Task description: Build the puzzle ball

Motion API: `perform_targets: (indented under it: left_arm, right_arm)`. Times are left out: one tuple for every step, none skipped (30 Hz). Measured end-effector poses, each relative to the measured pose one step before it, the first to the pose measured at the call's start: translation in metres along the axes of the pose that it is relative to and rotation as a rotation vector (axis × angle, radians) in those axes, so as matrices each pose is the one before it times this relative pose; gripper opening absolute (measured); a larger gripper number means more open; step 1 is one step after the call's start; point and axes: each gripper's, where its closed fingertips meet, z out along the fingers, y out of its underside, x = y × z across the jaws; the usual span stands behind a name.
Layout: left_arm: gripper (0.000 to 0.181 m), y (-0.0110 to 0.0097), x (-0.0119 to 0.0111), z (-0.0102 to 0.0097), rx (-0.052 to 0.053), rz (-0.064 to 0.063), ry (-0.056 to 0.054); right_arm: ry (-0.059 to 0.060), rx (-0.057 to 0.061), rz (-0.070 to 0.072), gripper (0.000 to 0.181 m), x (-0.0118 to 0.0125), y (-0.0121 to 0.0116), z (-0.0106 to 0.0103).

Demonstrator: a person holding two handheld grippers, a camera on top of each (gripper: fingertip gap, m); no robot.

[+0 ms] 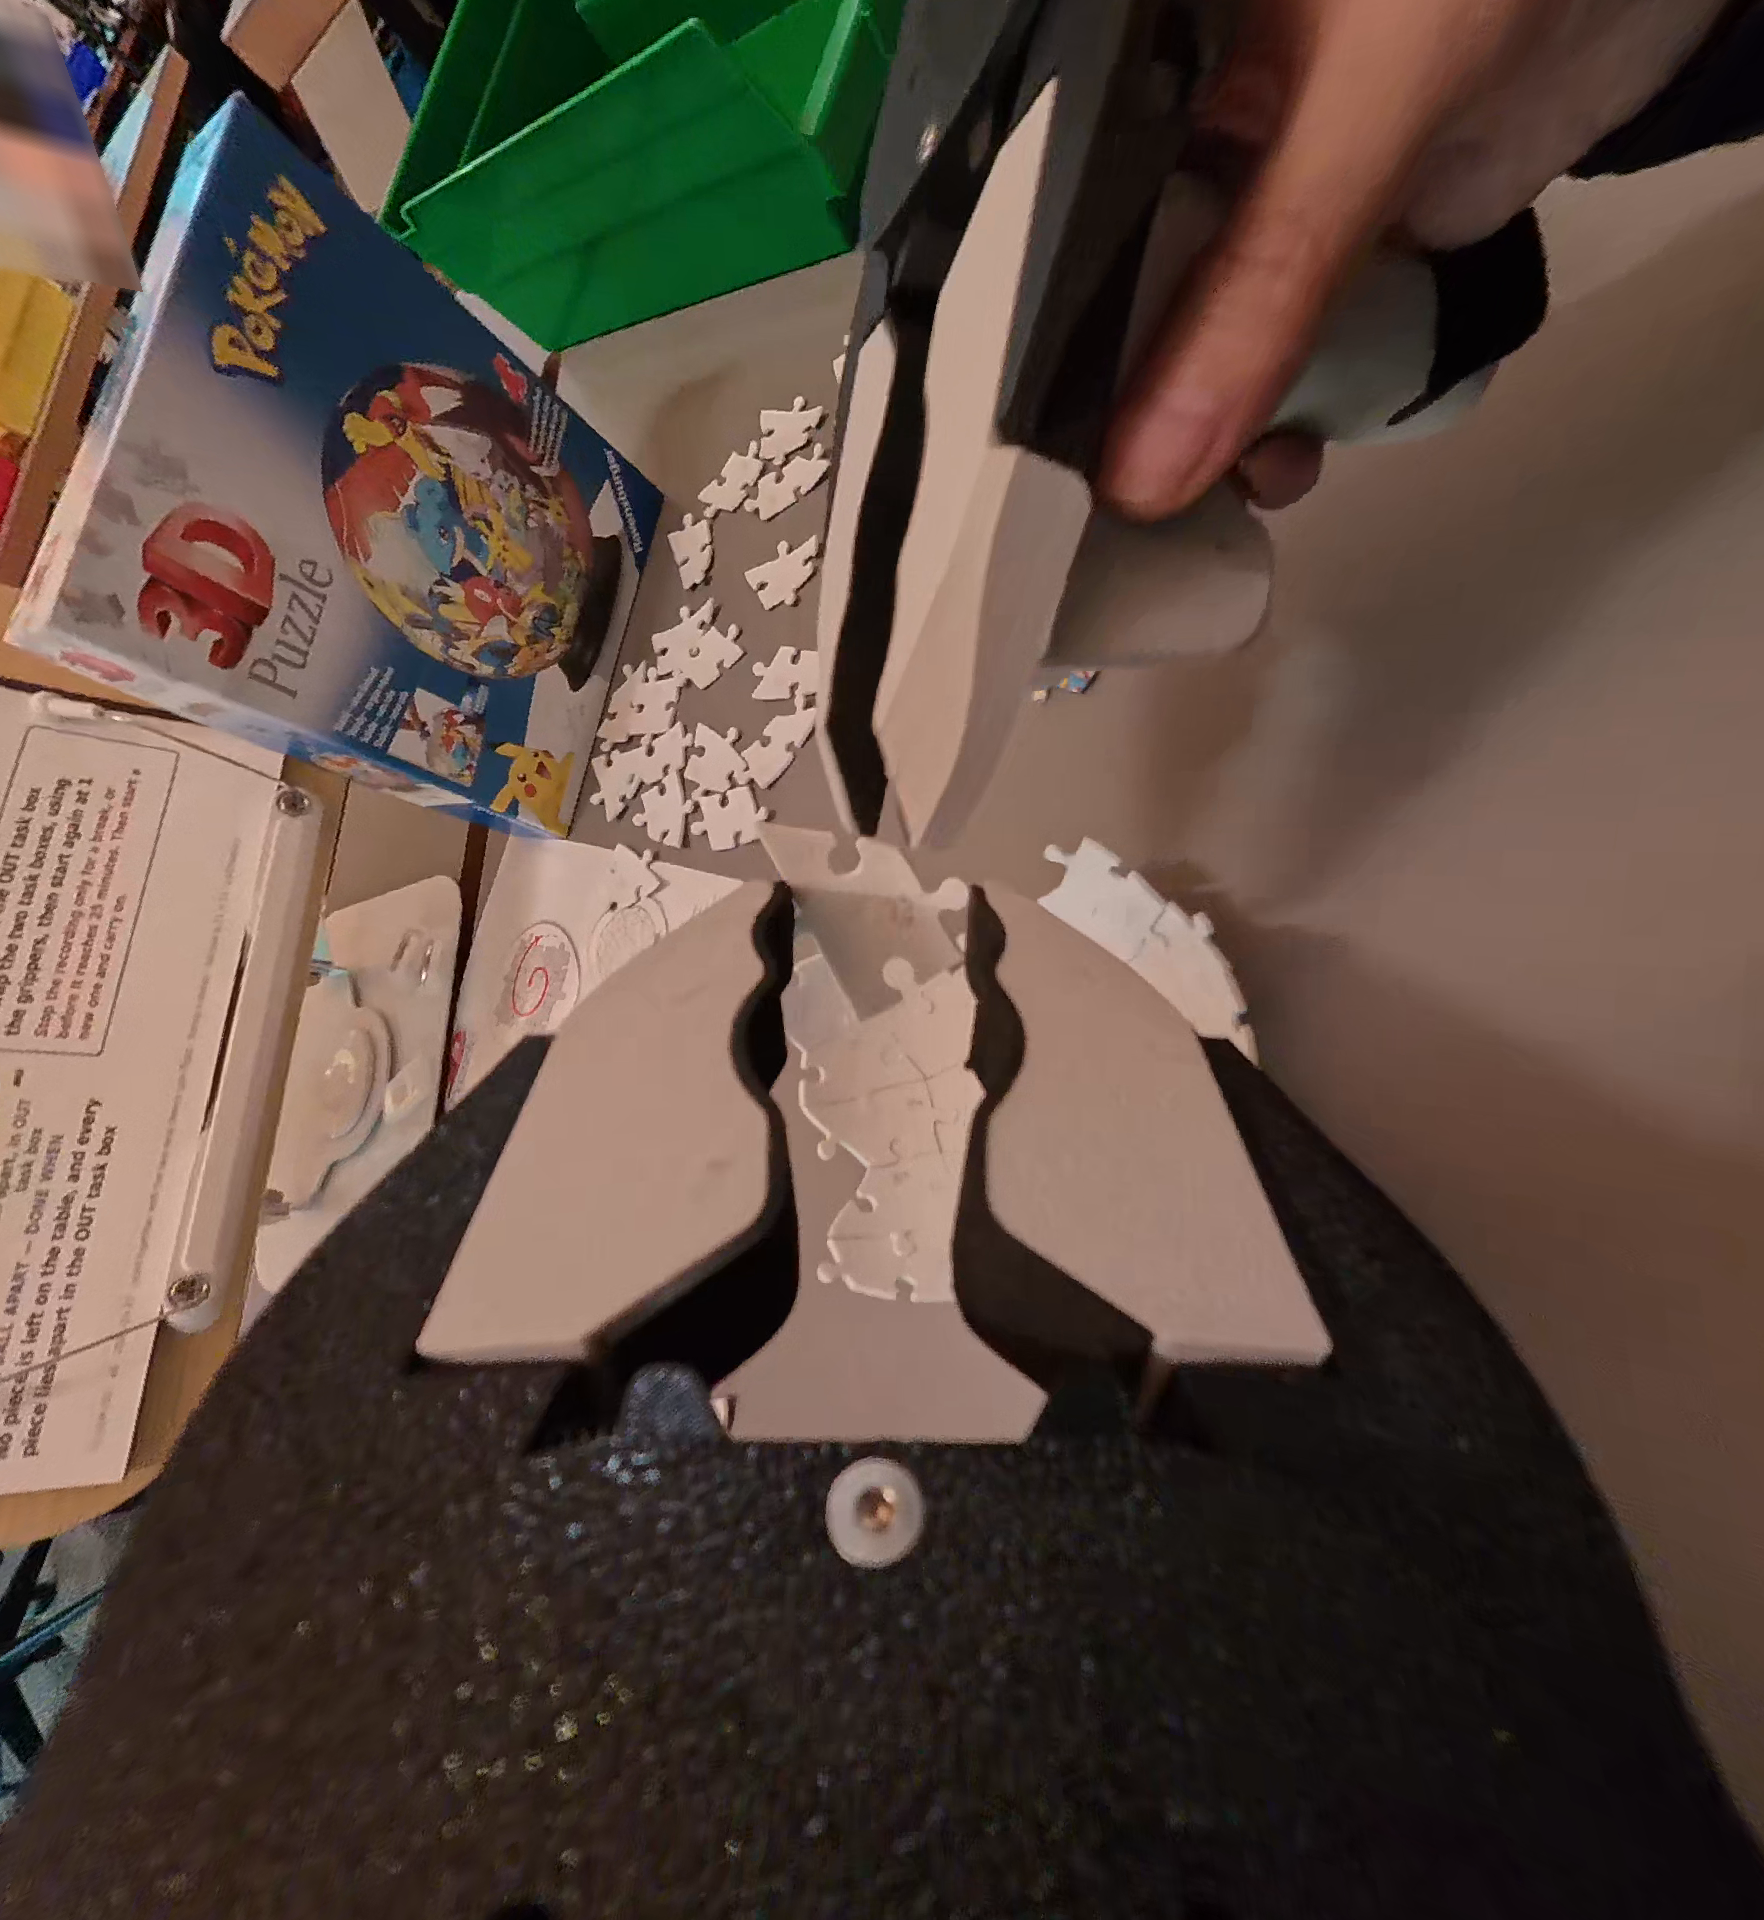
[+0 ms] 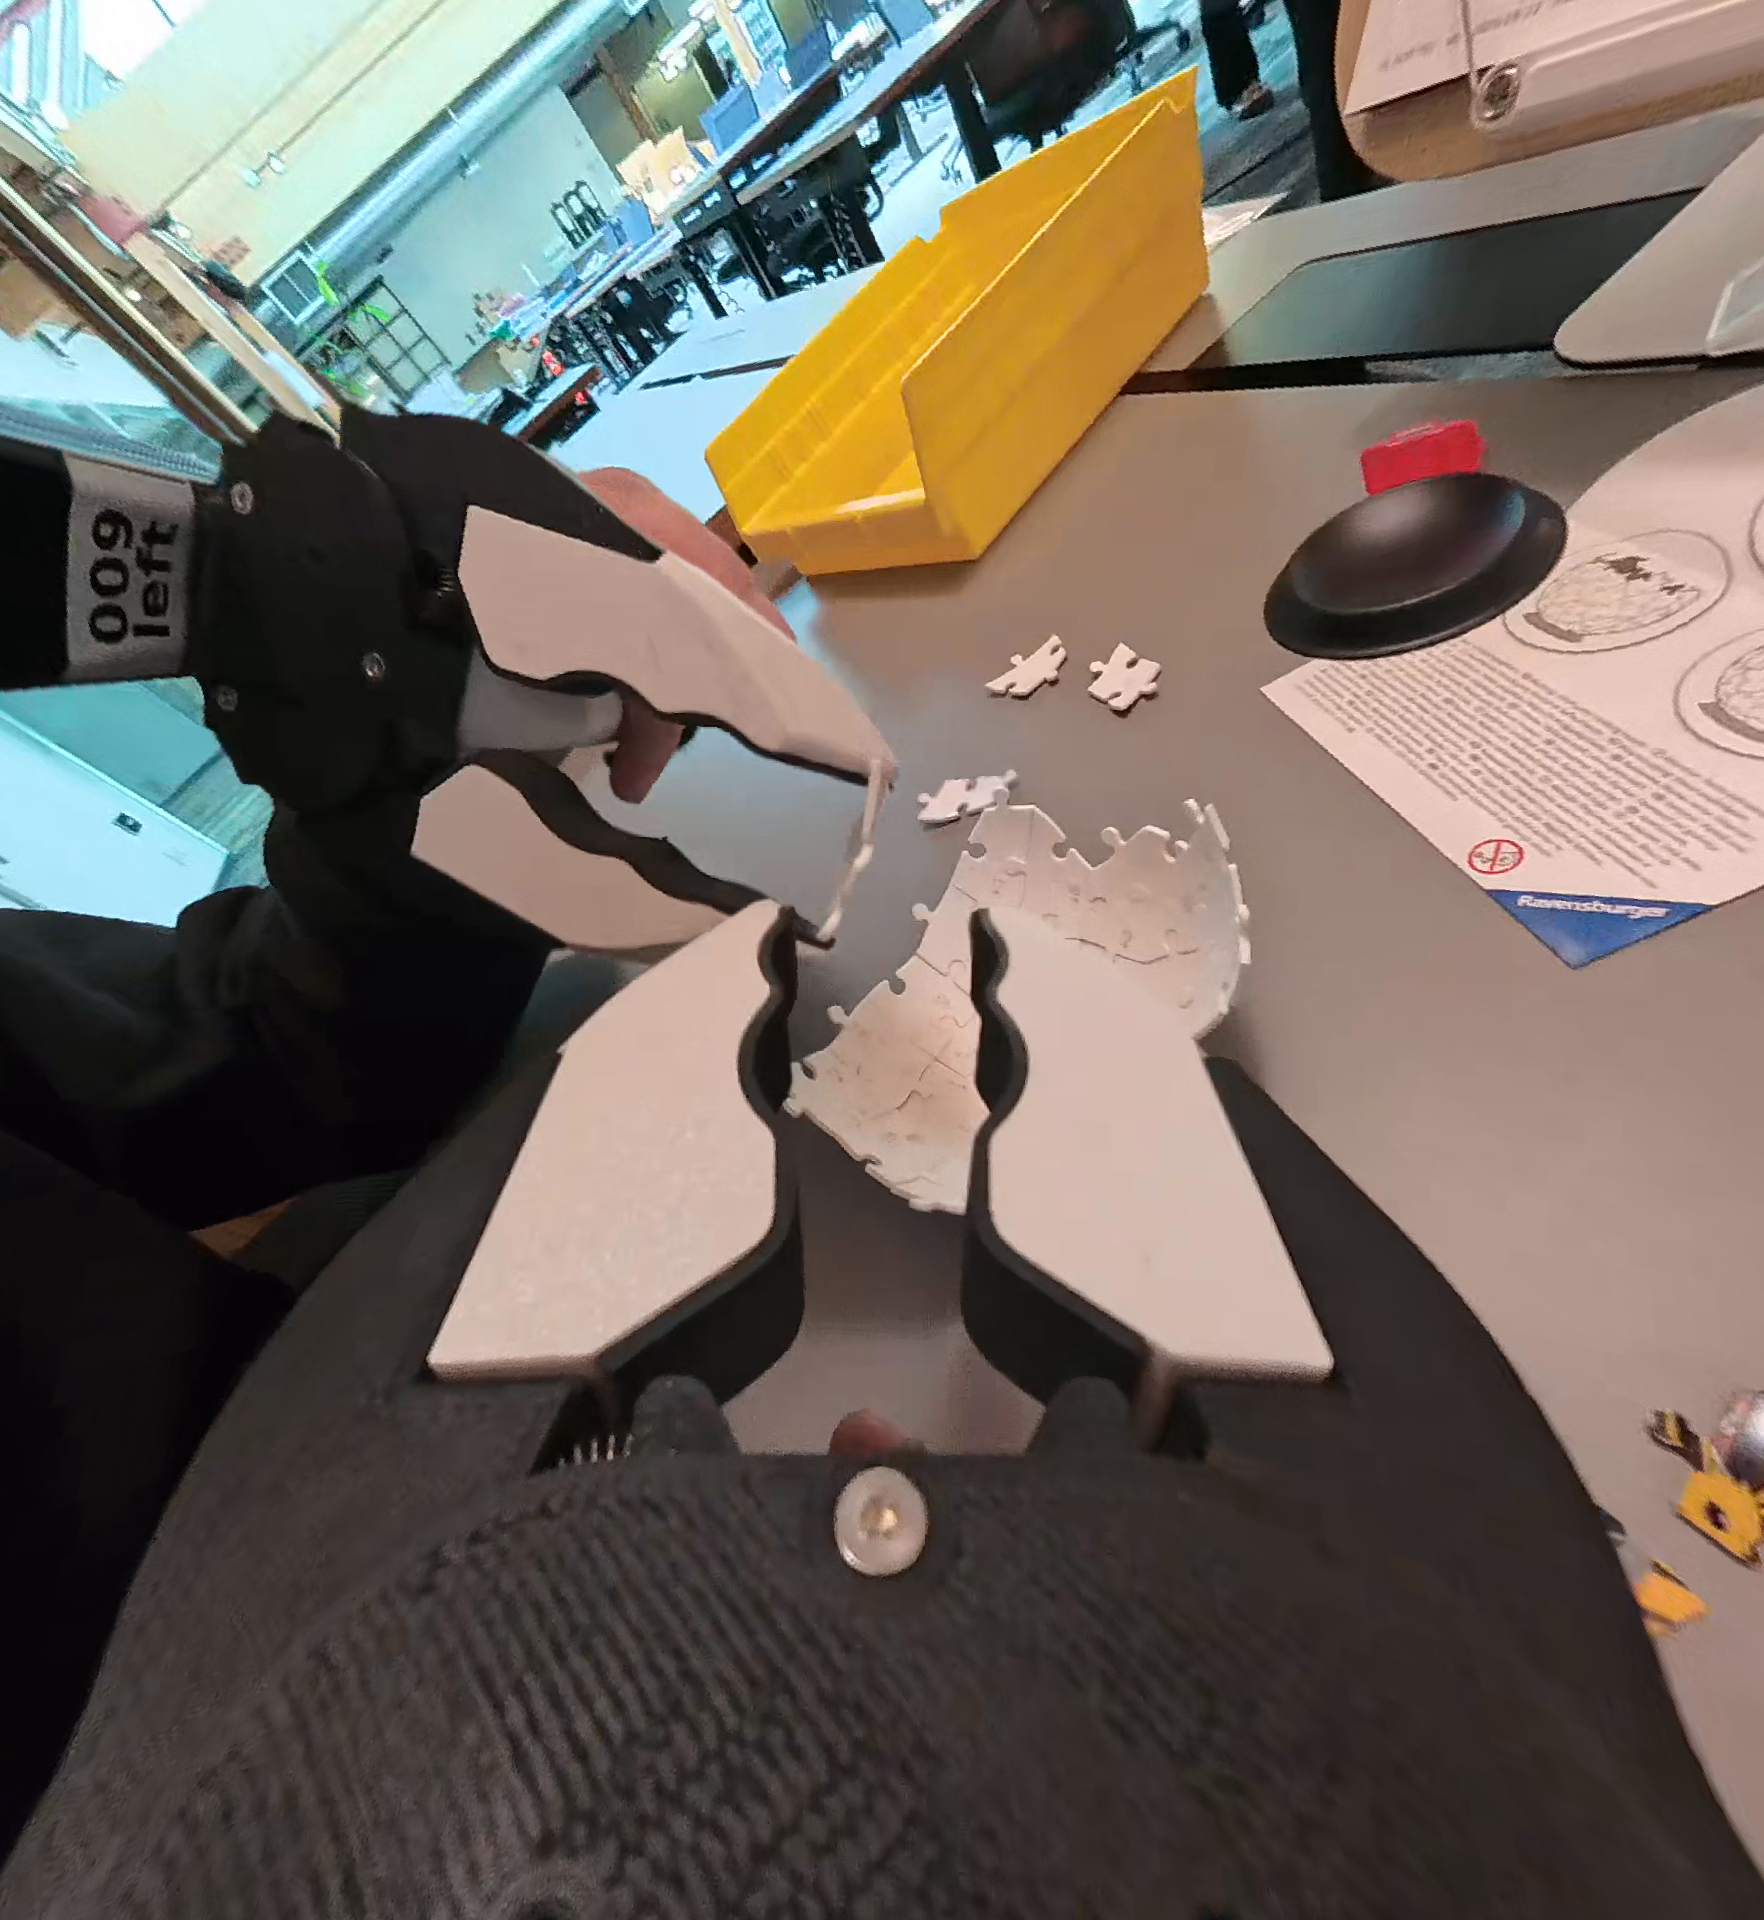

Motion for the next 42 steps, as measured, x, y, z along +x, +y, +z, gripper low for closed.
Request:
perform_targets:
  left_arm:
    - [0.031, -0.00144, 0.00136, 0.001, 0.0034, 0.0063, 0.0022]
    - [0.031, -0.00203, 0.00055, 0.00067, 0.0058, 0.0058, -0.0022]
    - [0.031, -0.00247, 0.00102, 0.0006, 0.0072, 0.0041, 0.0012]
    - [0.031, -0.00199, 0.0007, 0.00069, 0.0037, 0.0032, -0.0004]
    - [0.031, 0.00028, -0.00069, 0.00118, -0.0106, 0.0083, -0.0094]
    - [0.031, 0.00081, -0.00101, 0.0012, -0.0075, 0.0118, -0.0114]
    - [0.031, -0.00053, -0.0014, 0.00046, 0.0076, 0.0067, -0.0106]
    - [0.031, -0.00098, -0.00024, -0.00024, 0.0152, -0.0039, 0.0029]
    - [0.03, -0.00039, -0.00024, -0.00063, 0.0125, -0.0184, 0.0111]
    - [0.03, 0.00043, -0.00175, -0.00081, 0.0085, -0.0288, 0.0097]
    - [0.03, 0.00059, -0.00222, -0.00079, 0.01, -0.0333, 0.0133]
    - [0.031, 0.00004, -0.00173, -0.00079, 0.0143, -0.0357, 0.0223]
    - [0.031, -0.00129, -0.00176, -0.00086, 0.0199, -0.0388, 0.0265]
    - [0.03, -0.00295, -0.00216, -0.00087, 0.0253, -0.0391, 0.0249]
    - [0.028, -0.00461, -0.00231, -0.00072, 0.033, -0.0365, 0.025]
    - [0.025, -0.0046, -0.0006, 0.0, 0.0329, -0.0339, 0.0367]
    - [0.024, -0.00339, 0.00115, 0.00064, 0.0219, -0.0322, 0.0486]
    - [0.023, -0.00239, 0.00146, 0.00116, 0.0129, -0.0288, 0.048]
    - [0.02, -0.00148, 0.00049, 0.00143, 0.0063, -0.0216, 0.0379]
    - [0.011, -0.00031, -0.00085, 0.00143, -0.0004, -0.0118, 0.0243]
    - [0.003, -0.00012, -0.00158, 0.00091, -0.0008, -0.004, 0.0145]
    - [0.002, -0.00022, -0.00073, 0.00071, 0.001, -0.0015, 0.0158]
    - [0.002, 0.00003, 0.00042, 0.00077, -0.0006, -0.0019, 0.0208]
    - [0.002, 0.0006, 0.00042, 0.00096, -0.002, -0.0045, 0.0212]
    - [0.001, 0.00051, 0.00004, 0.00126, 0.0013, -0.012, 0.0213]
    - [0.001, 0.00001, -0.0008, 0.0014, 0.0073, -0.0213, 0.0215]
    - [0.001, -0.00055, -0.00151, 0.00142, 0.0129, -0.0274, 0.0193]
    - [0.001, -0.00028, -0.00288, 0.00119, 0.0103, -0.0307, 0.0107]
    - [0.001, 0.00077, -0.00345, 0.00088, 0.0012, -0.0254, 0.0055]
    - [0.001, 0.00048, -0.00312, 0.00071, 0.0009, -0.0143, 0.0033]
    - [0.001, -0.00042, -0.00275, 0.00045, 0.0064, -0.0066, 0.0018]
    - [0.001, -0.0001, -0.00167, 0.00062, 0.0034, -0.007, 0.0053]
    - [0.001, 0.00083, -0.00142, 0.00084, -0.0057, -0.0077, 0.0067]
    - [0.001, 0.00099, -0.00112, 0.00103, -0.0068, -0.0033, 0.0056]
    - [0.001, 0.00069, -0.00102, 0.00106, -0.0041, 0.0027, 0.0032]
    - [0.001, 0.0006, -0.00136, 0.00094, -0.0035, 0.0055, 0.0008]
    - [0.001, 0.00075, -0.0013, 0.00084, -0.0048, 0.0028, 0.0014]
    - [0.001, 0.00079, -0.00122, 0.00078, -0.0055, 0.0001, 0.0041]
    - [0.001, 0.00102, -0.00117, 0.00111, -0.0062, 0.0007, 0.0043]
    - [0.001, 0.00049, -0.00152, 0.00107, -0.0036, 0.0022, 0.0002]
    - [0.001, -0.00011, -0.00181, 0.00089, -0.0011, 0.0011, -0.0018]
    - [0.002, -0.00031, -0.00226, 0.00063, -0.0025, 0.0009, -0.0047]
  right_arm:
    - [-0.0022, 0.0002, 0.0051, 0.029, 0.00006, 0.00054, 0.00196]
    - [-0.0017, -0.0048, 0.0012, 0.026, 0.00029, 0.00094, 0.00182]
    - [-0.0065, -0.0047, 0.0004, 0.024, -0.00052, 0.00103, 0.00199]
    - [-0.0109, -0.0042, 0.0019, 0.021, -0.00119, 0.00094, 0.00202]
    - [-0.02, -0.0029, 0.0016, 0.013, -0.00211, 0.0006, 0.00139]
    - [-0.0148, 0.0013, 0.0073, 0.005, -0.00169, -0.00041, 0.00046]
    - [0.0171, -0.0051, -0.0038, 0.004, 0.00297, 0.00023, -0.00044]
    - [0.0416, -0.0168, -0.0242, 0.003, 0.00682, 0.00185, -0.00195]
    - [0.0247, -0.0013, -0.0363, 0.002, 0.0043, -0.00067, -0.00358]
    - [0.0201, 0.007, -0.0255, 0.002, 0.00352, -0.00248, -0.00476]
    - [0.0193, 0.0113, -0.0243, 0.002, 0.00334, -0.00373, -0.00548]
    - [0.0203, 0.012, -0.0394, 0.002, 0.0034, -0.0041, -0.00529]
    - [0.0017, -0.0041, -0.059, 0.002, 0.00023, -0.00184, -0.00401]
    - [-0.0062, -0.0104, -0.061, 0.002, -0.00193, -0.00076, -0.00266]
    - [0.0035, -0.006, -0.0529, 0.002, -0.00157, -0.00142, -0.00134]
    - [0.0003, -0.0076, -0.042, 0.002, -0.00203, -0.00089, -0.00007]
    - [-0.0055, -0.0083, -0.0246, 0.002, -0.00234, -0.00056, 0.001]
    - [-0.0103, 0.0014, -0.0129, 0.002, -0.00248, -0.00181, 0.00145]
    - [-0.0066, 0.0136, -0.0021, 0.003, -0.00162, -0.00281, 0.00127]
    - [-0.0078, 0.0127, 0.0099, 0.003, -0.00092, -0.0021, 0.00089]
    - [-0.0175, 0.0056, 0.0133, 0.002, -0.00141, -0.00069, 0.00059]
    - [-0.0069, 0.0029, 0.0107, 0.003, 0.00034, 0.00004, 0.00006]
    - [0.0017, 0.0039, 0.0051, 0.003, 0.00138, -0.00002, -0.00058]
    - [-0.006, -0.0031, 0.0038, 0.003, -0.0001, 0.00099, -0.00036]
    - [-0.0013, -0.004, 0.0029, 0.003, 0.0004, 0.00122, -0.00032]
    - [0.0051, -0.002, 0.0003, 0.003, 0.00137, 0.00085, -0.0005]
    - [0.0062, 0.003, -0.0009, 0.003, 0.00175, 0.0002, -0.00096]
    - [0.0059, 0.0084, 0.0022, 0.003, 0.002, -0.00062, -0.00121]
    - [0.0119, 0.0132, 0.0066, 0.005, 0.00335, -0.00149, -0.00146]
    - [0.018, 0.0156, 0.0112, 0.004, 0.00457, -0.0018, -0.00156]
    - [0.0105, 0.0122, 0.0088, 0.003, 0.00351, -0.00121, -0.00117]
    - [-0.0013, 0.0071, 0.006, 0.004, 0.00165, -0.00053, -0.00048]
    - [-0.0036, 0.0028, 0.0014, 0.006, 0.00068, -0.00029, 0.00004]
    - [0.0071, -0.0015, -0.0032, 0.006, 0.00173, 0.00016, 0.00034]
    - [0.0131, -0.0062, -0.0085, 0.003, 0.00236, 0.00098, 0.00046]
    - [0.006, -0.004, -0.0105, 0.003, 0.00131, 0.00083, 0.00066]
    - [0.0048, -0.0009, -0.0069, 0.003, 0.00137, 0.00067, 0.00082]
    - [0.0036, -0.0036, -0.0063, 0.002, 0.00128, 0.00125, 0.00047]
    - [0.0036, -0.0065, -0.0012, 0.002, 0.0011, 0.00157, 0.00034]
    - [0.0044, -0.0096, 0.0064, 0.002, 0.00129, 0.00142, 0.00017]
    - [0.0058, -0.004, 0.0066, 0.002, 0.00194, 0.00054, 0.00005]
    - [0.0039, 0.0017, 0.0056, 0.002, 0.00182, 0.00003, -0.00005]
